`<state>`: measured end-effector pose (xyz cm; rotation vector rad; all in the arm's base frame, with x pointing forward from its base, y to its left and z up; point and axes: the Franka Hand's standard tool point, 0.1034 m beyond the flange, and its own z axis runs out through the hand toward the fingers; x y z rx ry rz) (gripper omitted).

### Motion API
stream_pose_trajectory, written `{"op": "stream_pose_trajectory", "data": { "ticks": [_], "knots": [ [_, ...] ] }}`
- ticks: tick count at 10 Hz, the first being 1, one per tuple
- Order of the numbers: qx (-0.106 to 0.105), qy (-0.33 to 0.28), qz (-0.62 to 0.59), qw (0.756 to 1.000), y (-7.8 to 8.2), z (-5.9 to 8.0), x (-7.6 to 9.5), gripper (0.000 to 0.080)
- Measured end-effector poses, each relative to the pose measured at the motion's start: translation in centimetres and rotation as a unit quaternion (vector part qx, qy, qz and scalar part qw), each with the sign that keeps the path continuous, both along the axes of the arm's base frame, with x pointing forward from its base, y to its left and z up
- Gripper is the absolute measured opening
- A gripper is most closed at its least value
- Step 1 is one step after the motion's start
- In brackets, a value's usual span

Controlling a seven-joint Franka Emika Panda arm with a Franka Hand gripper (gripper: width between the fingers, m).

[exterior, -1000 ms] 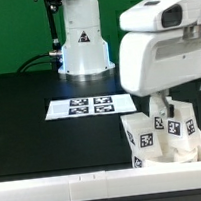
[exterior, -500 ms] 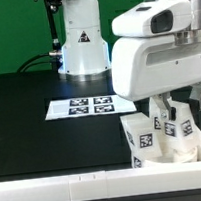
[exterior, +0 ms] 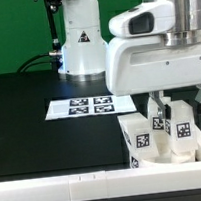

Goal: Assemble stool

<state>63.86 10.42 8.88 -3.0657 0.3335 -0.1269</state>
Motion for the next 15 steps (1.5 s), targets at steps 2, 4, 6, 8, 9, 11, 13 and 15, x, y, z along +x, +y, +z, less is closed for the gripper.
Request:
{"op": "stream_pose_trajectory", "data": {
  "ticks": [2,4,6,8,9,11,13,15],
  "knots": [
    [0.044,-0.007,-0.139,0.989,-0.7,0.1,0.3,0.0333],
    [0.05,-0.002,-0.205,0.977,-0.6,0.1,0.3,0.0333],
    [0.055,0.002,-0.26,0.964,-0.6,0.1,0.3,0.0333],
    [0.073,0.022,-0.465,0.882,0.4,-0.1,-0.1,0.0333],
    [0.094,0.036,-0.571,0.815,0.7,0.0,-0.1,0.0333],
    [0.108,0.044,-0.658,0.744,0.8,0.0,0.0,0.0333],
    [0.101,0.042,-0.621,0.776,0.8,-0.1,-0.1,0.0338],
    [0.068,0.041,-0.458,0.885,0.9,0.1,-0.4,0.0543]
  ]
}}
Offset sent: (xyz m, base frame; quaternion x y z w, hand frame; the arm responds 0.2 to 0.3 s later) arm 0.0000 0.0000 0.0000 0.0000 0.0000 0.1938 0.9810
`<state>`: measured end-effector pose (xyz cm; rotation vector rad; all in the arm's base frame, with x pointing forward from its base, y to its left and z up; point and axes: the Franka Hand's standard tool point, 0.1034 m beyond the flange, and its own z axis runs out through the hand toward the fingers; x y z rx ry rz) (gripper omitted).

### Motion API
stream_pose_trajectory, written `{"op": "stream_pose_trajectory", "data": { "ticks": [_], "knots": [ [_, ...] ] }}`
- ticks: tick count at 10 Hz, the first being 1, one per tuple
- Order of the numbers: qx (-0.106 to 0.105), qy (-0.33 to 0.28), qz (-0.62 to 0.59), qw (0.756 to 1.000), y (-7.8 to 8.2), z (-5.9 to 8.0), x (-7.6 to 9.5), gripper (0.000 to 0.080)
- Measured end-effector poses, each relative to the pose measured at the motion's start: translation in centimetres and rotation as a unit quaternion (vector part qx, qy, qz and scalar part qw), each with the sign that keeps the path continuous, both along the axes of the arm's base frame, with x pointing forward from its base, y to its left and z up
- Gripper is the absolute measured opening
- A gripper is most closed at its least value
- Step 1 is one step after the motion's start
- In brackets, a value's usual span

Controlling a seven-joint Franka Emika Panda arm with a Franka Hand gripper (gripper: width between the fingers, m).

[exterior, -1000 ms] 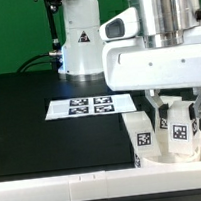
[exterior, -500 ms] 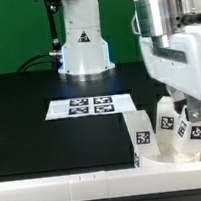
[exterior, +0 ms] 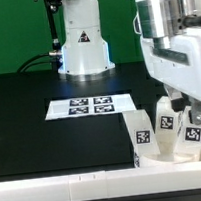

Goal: Assemble stool

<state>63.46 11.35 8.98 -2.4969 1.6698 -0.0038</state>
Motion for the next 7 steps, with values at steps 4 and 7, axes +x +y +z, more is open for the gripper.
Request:
{"op": "stream_pose_trajectory", "data": {
  "ticks": [4,7],
  "knots": [
    [-0.01,-0.019,0.2,0.98,0.07,0.71,0.1,0.0648],
    [-0.041,-0.035,0.398,0.916,0.71,0.92,0.1,0.0649]
  ]
}}
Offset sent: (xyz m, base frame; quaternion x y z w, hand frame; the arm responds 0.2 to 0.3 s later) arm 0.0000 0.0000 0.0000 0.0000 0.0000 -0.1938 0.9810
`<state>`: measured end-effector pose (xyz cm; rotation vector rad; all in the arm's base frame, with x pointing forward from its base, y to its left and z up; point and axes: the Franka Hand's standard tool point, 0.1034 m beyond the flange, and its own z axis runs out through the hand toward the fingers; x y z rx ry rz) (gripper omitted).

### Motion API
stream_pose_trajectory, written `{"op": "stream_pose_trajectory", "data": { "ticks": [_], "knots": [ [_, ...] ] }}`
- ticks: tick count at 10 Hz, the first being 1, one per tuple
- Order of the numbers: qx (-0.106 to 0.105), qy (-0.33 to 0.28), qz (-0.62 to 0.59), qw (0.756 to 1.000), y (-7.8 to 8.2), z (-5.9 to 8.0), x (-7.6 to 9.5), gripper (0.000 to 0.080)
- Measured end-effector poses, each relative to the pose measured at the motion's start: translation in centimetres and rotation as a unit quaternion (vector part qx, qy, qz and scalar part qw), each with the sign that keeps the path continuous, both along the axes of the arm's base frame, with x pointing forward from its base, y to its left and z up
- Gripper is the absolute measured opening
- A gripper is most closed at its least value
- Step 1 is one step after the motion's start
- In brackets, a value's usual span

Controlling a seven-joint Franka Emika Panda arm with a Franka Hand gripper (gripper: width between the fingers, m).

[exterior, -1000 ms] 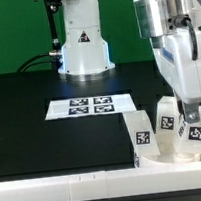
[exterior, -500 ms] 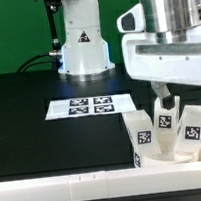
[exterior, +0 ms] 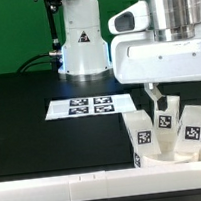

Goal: Assemble stool

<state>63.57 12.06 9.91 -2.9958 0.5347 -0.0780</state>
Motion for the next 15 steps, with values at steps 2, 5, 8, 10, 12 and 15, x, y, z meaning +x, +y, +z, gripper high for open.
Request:
{"op": "stream_pose_trajectory", "data": {
  "ticks": [2,5,8,10,12,15],
  "knots": [
    [-0.014,-0.002,0.156,0.988,0.4,0.7,-0.4,0.0649],
    [-0.024,-0.008,0.236,0.971,-0.1,0.3,-0.4,0.0649],
    [-0.04,0.0,0.43,0.902,2.9,0.0,-1.3,0.0649],
    [-0.044,-0.002,0.468,0.883,2.1,0.0,-1.1,0.0649],
    [-0.053,-0.004,0.539,0.841,1.7,-0.1,-1.0,0.0649],
    [-0.075,-0.003,0.658,0.749,0.8,-0.2,0.7,0.0649]
  ]
}}
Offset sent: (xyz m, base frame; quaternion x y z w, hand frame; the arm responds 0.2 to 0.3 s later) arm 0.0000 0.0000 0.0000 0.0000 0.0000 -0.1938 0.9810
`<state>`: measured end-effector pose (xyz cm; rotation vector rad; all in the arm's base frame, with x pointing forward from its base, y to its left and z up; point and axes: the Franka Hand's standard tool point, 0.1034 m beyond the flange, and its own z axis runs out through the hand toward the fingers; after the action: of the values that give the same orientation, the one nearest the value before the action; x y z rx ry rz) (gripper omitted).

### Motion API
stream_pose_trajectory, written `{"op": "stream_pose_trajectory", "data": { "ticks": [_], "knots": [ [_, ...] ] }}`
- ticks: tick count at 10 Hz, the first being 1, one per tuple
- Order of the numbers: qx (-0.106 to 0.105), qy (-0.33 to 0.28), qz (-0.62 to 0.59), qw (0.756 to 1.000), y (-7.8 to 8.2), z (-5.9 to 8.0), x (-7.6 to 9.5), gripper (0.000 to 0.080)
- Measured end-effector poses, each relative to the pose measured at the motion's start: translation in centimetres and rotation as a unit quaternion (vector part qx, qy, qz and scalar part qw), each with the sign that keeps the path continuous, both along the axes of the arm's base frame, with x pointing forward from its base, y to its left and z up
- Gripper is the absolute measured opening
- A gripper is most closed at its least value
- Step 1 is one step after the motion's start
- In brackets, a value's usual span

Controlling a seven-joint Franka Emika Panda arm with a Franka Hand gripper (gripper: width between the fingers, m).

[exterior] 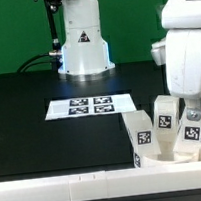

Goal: Assemble stool

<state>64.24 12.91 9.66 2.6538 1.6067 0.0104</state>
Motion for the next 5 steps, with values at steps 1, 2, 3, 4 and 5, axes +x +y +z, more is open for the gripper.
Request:
{"op": "stream_pose_trajectory", "data": {
  "ticks": [1,2,3,4,5],
  "knots": [
    [-0.011,0.007,0.045,0.999,-0.2,-0.5,0.2,0.0649],
    [-0.014,0.01,0.055,0.998,0.2,-1.3,0.0,0.0649],
    [-0.013,0.012,0.042,0.999,0.6,-1.9,-0.4,0.0649],
    [-0.012,0.014,0.038,0.999,0.5,-2.4,-0.9,0.0649],
    [-0.013,0.017,0.034,0.999,-0.2,-2.7,-1.2,0.0649]
  ]
}}
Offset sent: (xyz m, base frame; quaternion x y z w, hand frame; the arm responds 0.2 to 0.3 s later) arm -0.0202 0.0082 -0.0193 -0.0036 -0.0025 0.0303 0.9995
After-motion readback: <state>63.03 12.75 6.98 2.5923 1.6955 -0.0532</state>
